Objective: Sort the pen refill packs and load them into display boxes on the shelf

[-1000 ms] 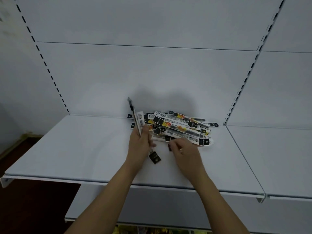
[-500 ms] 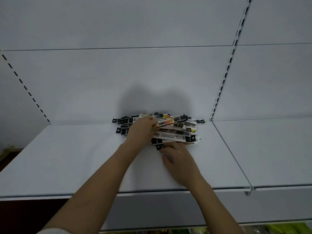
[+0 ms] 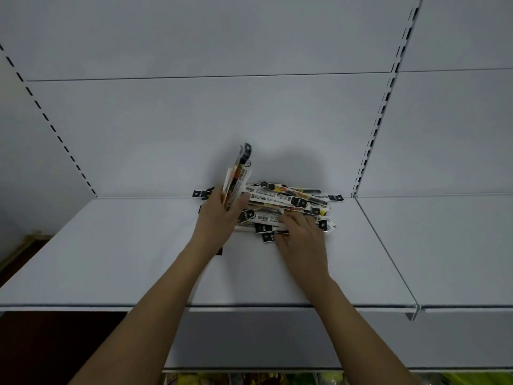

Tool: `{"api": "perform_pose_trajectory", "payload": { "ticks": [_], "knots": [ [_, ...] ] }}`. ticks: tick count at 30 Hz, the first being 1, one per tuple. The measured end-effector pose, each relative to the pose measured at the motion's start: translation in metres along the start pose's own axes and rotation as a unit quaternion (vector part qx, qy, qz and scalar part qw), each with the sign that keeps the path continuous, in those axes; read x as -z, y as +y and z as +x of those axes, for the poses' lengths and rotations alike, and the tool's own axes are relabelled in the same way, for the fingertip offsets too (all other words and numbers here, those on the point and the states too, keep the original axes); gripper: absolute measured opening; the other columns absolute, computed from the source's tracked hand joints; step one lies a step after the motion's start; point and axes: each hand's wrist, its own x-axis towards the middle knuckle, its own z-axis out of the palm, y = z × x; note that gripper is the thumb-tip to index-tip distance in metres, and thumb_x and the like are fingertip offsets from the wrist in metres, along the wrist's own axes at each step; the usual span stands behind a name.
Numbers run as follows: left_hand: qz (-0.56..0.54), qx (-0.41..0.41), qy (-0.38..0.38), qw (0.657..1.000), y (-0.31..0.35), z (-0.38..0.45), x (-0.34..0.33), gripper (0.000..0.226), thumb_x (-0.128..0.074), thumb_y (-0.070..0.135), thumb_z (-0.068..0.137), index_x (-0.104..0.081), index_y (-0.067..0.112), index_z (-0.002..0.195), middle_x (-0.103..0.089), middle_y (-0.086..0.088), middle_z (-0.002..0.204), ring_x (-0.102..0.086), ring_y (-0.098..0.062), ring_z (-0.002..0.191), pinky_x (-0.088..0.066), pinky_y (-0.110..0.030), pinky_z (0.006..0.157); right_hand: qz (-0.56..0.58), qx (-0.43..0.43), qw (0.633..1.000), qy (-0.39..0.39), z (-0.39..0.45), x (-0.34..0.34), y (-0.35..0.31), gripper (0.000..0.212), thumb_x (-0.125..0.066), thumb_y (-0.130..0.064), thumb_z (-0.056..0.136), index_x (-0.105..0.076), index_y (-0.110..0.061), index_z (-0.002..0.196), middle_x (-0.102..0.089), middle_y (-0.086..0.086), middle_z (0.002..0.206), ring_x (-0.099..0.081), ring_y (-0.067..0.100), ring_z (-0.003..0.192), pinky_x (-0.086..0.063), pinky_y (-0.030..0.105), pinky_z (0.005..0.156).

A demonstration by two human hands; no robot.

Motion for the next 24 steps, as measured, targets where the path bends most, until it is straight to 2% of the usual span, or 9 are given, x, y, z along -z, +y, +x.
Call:
{"api": "perform_pose_trajectory", "payload": {
  "ticks": [2, 4, 7, 9, 11, 13, 16, 21, 24],
  "knots": [
    [-0.042, 0.018, -0.003, 0.999, -0.003, -0.006, 0.001, 0.024, -0.06, 0.042, 0.094, -0.056, 0.02, 0.103, -0.058, 0.013, 0.077, -0.054, 0.0, 0.063, -0.039, -0.011, 0.052, -0.031, -0.016, 0.999, -0.016, 0.002, -0.001, -0.002, 0.034, -0.072, -0.021, 0.084, -0.068, -0.018, 0.118, -0.063, 0.002, 0.123, -0.054, 0.028, 0.117, -0.042, 0.046, 0.091],
    [-0.127, 0.061, -0.008, 0.99, -0.009, -0.01, 0.002, 0.021, -0.057, 0.041, 0.096, -0.056, 0.019, 0.096, -0.05, 0.01, 0.064, -0.044, -0.003, 0.046, -0.036, -0.019, 0.046, -0.046, -0.017, 0.999, -0.009, 0.003, -0.001, -0.002, 0.026, -0.073, -0.022, 0.084, -0.07, -0.02, 0.11, -0.064, 0.001, 0.111, -0.055, 0.028, 0.111, -0.04, 0.044, 0.087],
    [-0.295, 0.119, -0.006, 0.948, -0.016, -0.016, 0.006, 0.035, -0.047, 0.041, 0.101, -0.055, 0.01, 0.088, -0.05, -0.002, 0.06, -0.039, -0.013, 0.041, -0.037, -0.025, 0.041, -0.033, 0.002, 0.999, 0.038, 0.001, -0.002, -0.001, 0.009, -0.073, -0.018, 0.086, -0.072, -0.017, 0.095, -0.063, 0.001, 0.094, -0.058, 0.028, 0.095, -0.041, 0.04, 0.077],
    [-0.362, 0.143, 0.007, 0.921, -0.019, -0.021, 0.007, 0.04, -0.042, 0.041, 0.103, -0.057, 0.006, 0.09, -0.055, -0.004, 0.061, -0.042, -0.017, 0.041, -0.042, -0.028, 0.042, -0.022, 0.009, 0.997, 0.076, 0.0, -0.004, -0.002, 0.005, -0.063, -0.014, 0.092, -0.068, -0.013, 0.093, -0.064, 0.004, 0.089, -0.06, 0.03, 0.086, -0.046, 0.04, 0.072],
    [-0.399, 0.163, 0.018, 0.902, -0.024, -0.027, 0.005, 0.039, -0.041, 0.041, 0.103, -0.055, 0.006, 0.093, -0.054, -0.005, 0.062, -0.042, -0.017, 0.04, -0.042, -0.029, 0.042, 0.017, -0.002, 0.996, 0.088, 0.001, -0.003, -0.006, 0.015, -0.048, -0.015, 0.096, -0.062, -0.009, 0.094, -0.064, 0.007, 0.084, -0.06, 0.031, 0.077, -0.05, 0.043, 0.066],
    [-0.417, 0.175, 0.025, 0.892, -0.028, -0.033, 0.004, 0.036, -0.042, 0.042, 0.103, -0.05, 0.009, 0.094, -0.051, -0.005, 0.063, -0.037, -0.016, 0.04, -0.04, -0.028, 0.041, 0.036, -0.018, 0.995, 0.089, 0.001, -0.001, -0.01, 0.018, -0.042, -0.017, 0.098, -0.056, -0.009, 0.092, -0.06, 0.006, 0.079, -0.056, 0.029, 0.068, -0.049, 0.042, 0.06],
    [-0.416, 0.156, 0.029, 0.896, -0.032, -0.036, 0.002, 0.028, -0.047, 0.039, 0.102, -0.044, 0.012, 0.093, -0.048, -0.003, 0.063, -0.034, -0.016, 0.04, -0.036, -0.026, 0.041, 0.018, -0.029, 0.995, 0.096, 0.001, 0.001, -0.013, 0.019, -0.041, -0.021, 0.101, -0.052, -0.012, 0.087, -0.057, 0.002, 0.073, -0.054, 0.024, 0.061, -0.045, 0.036, 0.052],
    [-0.296, 0.1, 0.014, 0.95, -0.036, -0.036, -0.003, 0.01, -0.05, 0.02, 0.102, -0.05, 0.012, 0.096, -0.057, -0.003, 0.073, -0.048, -0.017, 0.047, -0.044, -0.032, 0.049, -0.002, -0.029, 0.999, 0.038, 0.001, 0.002, -0.021, 0.026, -0.057, -0.04, 0.097, -0.052, -0.016, 0.089, -0.051, -0.007, 0.075, -0.046, 0.016, 0.062, -0.036, 0.029, 0.053],
    [-0.287, 0.093, 0.012, 0.953, -0.036, -0.036, -0.003, 0.028, -0.045, 0.028, 0.104, -0.054, 0.002, 0.097, -0.061, -0.006, 0.073, -0.058, -0.024, 0.052, -0.052, -0.035, 0.053, -0.015, -0.026, 0.999, 0.018, -0.001, 0.0, -0.026, 0.027, -0.05, -0.041, 0.099, -0.049, -0.017, 0.086, -0.047, -0.009, 0.068, -0.043, 0.018, 0.056, -0.031, 0.029, 0.051]
  ]
}}
